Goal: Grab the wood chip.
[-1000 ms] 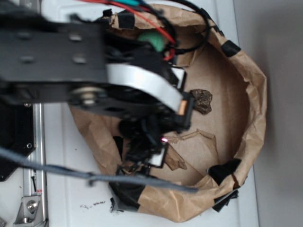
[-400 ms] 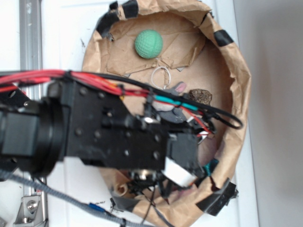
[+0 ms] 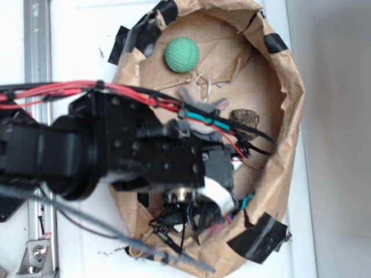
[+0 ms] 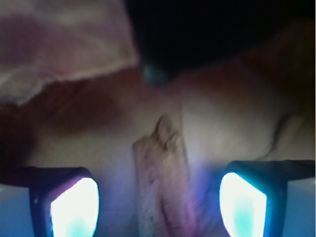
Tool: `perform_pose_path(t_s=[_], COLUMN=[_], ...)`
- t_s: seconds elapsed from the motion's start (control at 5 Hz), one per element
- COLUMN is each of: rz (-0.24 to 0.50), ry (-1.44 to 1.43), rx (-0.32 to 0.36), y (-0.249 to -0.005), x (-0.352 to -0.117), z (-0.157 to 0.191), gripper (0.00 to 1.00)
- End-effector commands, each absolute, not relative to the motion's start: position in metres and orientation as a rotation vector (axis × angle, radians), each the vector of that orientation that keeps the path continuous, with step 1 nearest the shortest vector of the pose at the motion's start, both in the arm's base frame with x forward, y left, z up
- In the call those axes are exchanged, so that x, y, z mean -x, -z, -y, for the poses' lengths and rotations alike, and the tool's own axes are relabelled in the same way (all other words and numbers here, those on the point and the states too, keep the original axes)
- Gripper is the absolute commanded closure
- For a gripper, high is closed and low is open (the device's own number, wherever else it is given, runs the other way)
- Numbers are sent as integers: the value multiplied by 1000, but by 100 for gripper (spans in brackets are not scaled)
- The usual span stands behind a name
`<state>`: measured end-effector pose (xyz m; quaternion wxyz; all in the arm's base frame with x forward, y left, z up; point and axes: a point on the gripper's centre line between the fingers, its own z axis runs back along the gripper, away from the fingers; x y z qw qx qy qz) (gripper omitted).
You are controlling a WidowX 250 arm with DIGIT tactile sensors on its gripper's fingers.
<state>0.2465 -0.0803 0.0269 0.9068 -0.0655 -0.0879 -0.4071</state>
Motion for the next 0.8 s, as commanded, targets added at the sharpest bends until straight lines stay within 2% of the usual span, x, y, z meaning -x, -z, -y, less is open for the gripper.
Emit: perform_pose_path(t_s=[0.0,0.2,0.4,0.6], rz=[116,113,133,213], ry=[874,803,731,593], rx=[121,111,47,40], y=[-21,-28,-56,-101], x=[-230,-236,-248,-255], z=[95,91,81,62], gripper=[100,100,100,100])
